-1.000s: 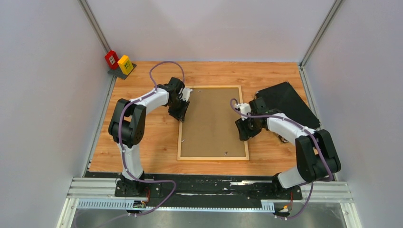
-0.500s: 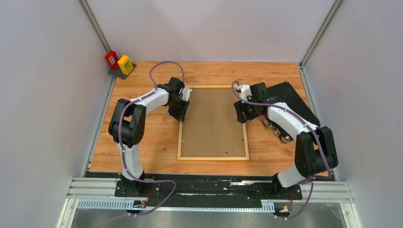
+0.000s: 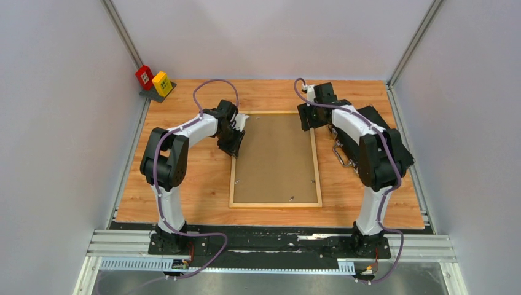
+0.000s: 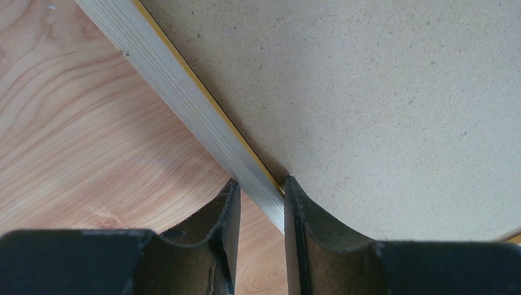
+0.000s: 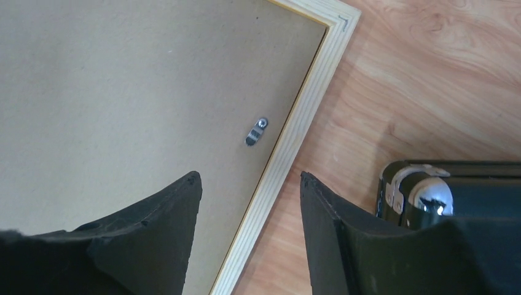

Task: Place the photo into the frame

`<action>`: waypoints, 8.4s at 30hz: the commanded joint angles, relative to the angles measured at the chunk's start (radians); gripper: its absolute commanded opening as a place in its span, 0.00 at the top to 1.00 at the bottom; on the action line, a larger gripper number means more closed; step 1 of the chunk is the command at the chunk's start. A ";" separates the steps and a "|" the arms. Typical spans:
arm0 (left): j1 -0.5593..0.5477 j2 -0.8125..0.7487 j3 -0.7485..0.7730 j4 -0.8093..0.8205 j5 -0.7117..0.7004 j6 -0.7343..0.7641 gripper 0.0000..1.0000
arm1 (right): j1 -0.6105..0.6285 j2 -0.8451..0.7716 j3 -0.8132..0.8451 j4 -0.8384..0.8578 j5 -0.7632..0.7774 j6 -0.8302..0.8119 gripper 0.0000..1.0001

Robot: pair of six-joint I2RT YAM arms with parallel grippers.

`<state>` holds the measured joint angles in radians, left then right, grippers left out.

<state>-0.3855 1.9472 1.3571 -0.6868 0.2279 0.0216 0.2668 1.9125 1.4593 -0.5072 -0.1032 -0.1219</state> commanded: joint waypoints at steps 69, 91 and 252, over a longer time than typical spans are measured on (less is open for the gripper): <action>-0.009 0.075 0.013 -0.003 0.029 0.074 1.00 | -0.095 0.163 0.116 -0.035 -0.099 -0.138 0.69; -0.009 0.041 0.004 0.001 0.009 0.048 1.00 | -0.103 -0.011 -0.029 -0.061 -0.181 -0.061 0.51; 0.045 -0.168 -0.133 0.005 0.149 0.184 0.21 | -0.208 0.058 -0.128 0.222 -0.310 0.470 1.00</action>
<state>-0.3286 1.7481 1.1778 -0.7128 0.3405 0.1864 0.0704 1.9560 1.2701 -0.3828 -0.3912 0.2615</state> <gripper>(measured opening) 0.786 0.195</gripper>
